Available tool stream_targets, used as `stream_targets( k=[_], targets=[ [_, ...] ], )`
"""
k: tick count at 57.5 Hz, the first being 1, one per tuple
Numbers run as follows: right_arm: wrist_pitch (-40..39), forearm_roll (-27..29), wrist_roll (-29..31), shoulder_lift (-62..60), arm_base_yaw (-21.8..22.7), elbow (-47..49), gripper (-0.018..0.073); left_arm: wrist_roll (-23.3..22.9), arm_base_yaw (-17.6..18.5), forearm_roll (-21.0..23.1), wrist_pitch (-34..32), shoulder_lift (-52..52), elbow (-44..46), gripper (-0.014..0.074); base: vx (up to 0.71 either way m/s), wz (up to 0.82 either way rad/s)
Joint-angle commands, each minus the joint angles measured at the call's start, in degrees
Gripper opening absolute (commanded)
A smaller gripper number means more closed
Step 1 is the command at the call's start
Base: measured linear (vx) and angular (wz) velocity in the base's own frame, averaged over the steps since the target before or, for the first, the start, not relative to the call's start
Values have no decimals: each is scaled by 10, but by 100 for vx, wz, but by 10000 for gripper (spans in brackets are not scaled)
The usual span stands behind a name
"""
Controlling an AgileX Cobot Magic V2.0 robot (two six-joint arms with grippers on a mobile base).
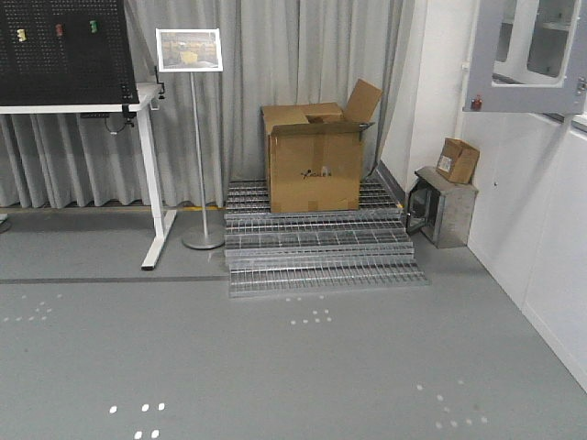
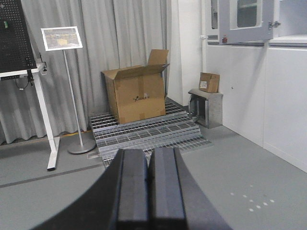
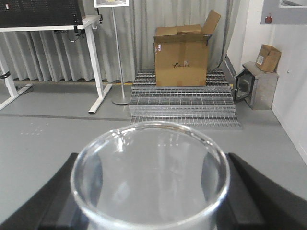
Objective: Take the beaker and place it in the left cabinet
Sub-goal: 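Drive the base across the room toward the grey cabinet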
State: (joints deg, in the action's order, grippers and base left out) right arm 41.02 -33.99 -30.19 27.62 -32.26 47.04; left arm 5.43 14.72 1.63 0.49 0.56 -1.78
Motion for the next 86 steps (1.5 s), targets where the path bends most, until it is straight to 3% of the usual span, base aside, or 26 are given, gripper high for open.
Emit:
stream_targets(
  k=[1,48,86],
  targets=[
    [-43,-22,3,7,1,15,-5,-2,2,5,-48,11,-9,1,68,0],
    [-43,-23,3,7,1,15,-5,-2,2,5,-48,11,-9,1,69,2],
    [-43,-22,3,7,1,15,-5,-2,2,5,-48,11,-9,1,65,-28]
  ],
)
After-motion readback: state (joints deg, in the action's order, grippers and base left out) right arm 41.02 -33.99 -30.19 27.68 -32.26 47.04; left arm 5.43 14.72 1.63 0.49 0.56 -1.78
